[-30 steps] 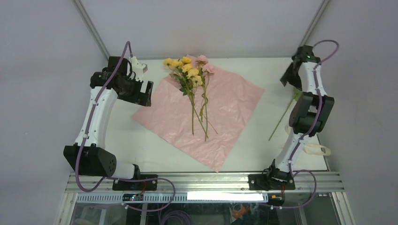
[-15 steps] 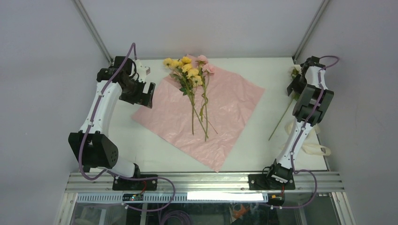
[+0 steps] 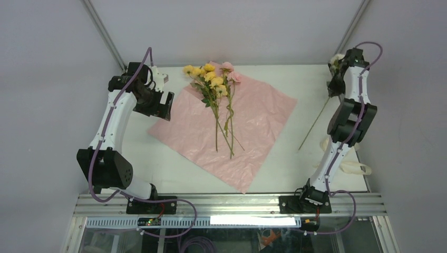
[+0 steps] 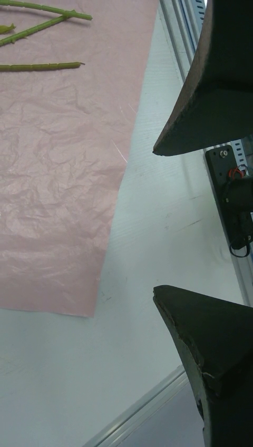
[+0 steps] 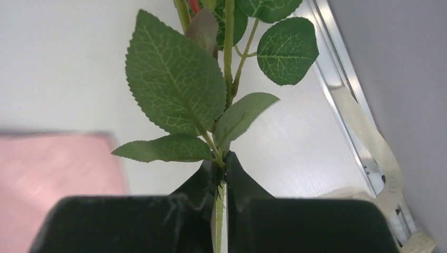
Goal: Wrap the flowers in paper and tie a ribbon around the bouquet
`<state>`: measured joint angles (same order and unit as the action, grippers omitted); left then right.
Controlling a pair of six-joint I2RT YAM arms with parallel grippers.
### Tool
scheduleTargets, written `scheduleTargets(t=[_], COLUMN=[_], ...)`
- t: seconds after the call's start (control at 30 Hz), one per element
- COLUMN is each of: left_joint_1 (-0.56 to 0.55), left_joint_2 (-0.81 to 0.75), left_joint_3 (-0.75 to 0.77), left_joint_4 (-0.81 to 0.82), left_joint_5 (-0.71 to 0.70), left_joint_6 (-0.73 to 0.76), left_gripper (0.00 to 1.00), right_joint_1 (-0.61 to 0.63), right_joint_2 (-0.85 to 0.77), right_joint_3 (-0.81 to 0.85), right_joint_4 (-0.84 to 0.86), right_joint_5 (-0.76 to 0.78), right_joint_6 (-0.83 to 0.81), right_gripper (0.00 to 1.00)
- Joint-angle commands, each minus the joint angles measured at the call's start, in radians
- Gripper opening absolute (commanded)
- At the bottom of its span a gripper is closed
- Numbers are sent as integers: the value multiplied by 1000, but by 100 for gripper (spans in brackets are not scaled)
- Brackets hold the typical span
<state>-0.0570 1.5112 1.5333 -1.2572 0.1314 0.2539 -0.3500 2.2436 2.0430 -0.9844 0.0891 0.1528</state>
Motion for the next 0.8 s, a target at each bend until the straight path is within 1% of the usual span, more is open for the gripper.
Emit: scheduleTargets(t=[0.0, 0.1, 0.2, 0.3, 0.37, 0.4, 0.47, 0.53, 0.6, 0.63, 0.67, 0.7, 0.77], left_joint_1=[8, 7, 7, 8, 8, 8, 8, 8, 7, 8, 8, 8, 7], left_joint_2=[-43, -61, -79, -90, -94, -95, -100, -108, -115, -120, -122, -124, -126], left_joint_3=[26, 14, 1, -7, -9, -9, -9, -10, -14, -18, -21, -24, -28], left_joint_4=[15, 22, 28, 29, 32, 33, 33, 33, 34, 35, 35, 37, 38], left_joint_5=[14, 22, 29, 39, 46, 47, 50, 53, 56, 59, 59, 60, 62], left_joint_6=[19, 19, 18, 13, 10, 9, 6, 5, 5, 5, 7, 7, 7], left_gripper=[99, 99, 99, 99, 99, 99, 99, 99, 99, 99, 99, 99, 99], right_joint_1=[135, 281, 500, 674, 751, 779, 818, 842, 850, 849, 849, 848, 845], right_joint_2=[-376, -452, -453, -390, -310, -258, -119, 48, 185, 238, 255, 261, 260], right_joint_3=[116, 164, 154, 128, 123, 143, 258, 474, 607, 629, 624, 599, 539], right_joint_4=[56, -2, 3, 132, 249, 289, 291, 223, 195, 214, 251, 294, 369], right_joint_5=[-220, -365, -430, -393, -357, -359, -364, -367, -391, -436, -476, -486, -448], right_joint_6=[-136, -183, -169, -34, 86, 131, 157, 146, 135, 123, 104, 103, 123], right_gripper=[0, 0, 0, 0, 0, 0, 0, 0, 0, 0, 0, 0, 0])
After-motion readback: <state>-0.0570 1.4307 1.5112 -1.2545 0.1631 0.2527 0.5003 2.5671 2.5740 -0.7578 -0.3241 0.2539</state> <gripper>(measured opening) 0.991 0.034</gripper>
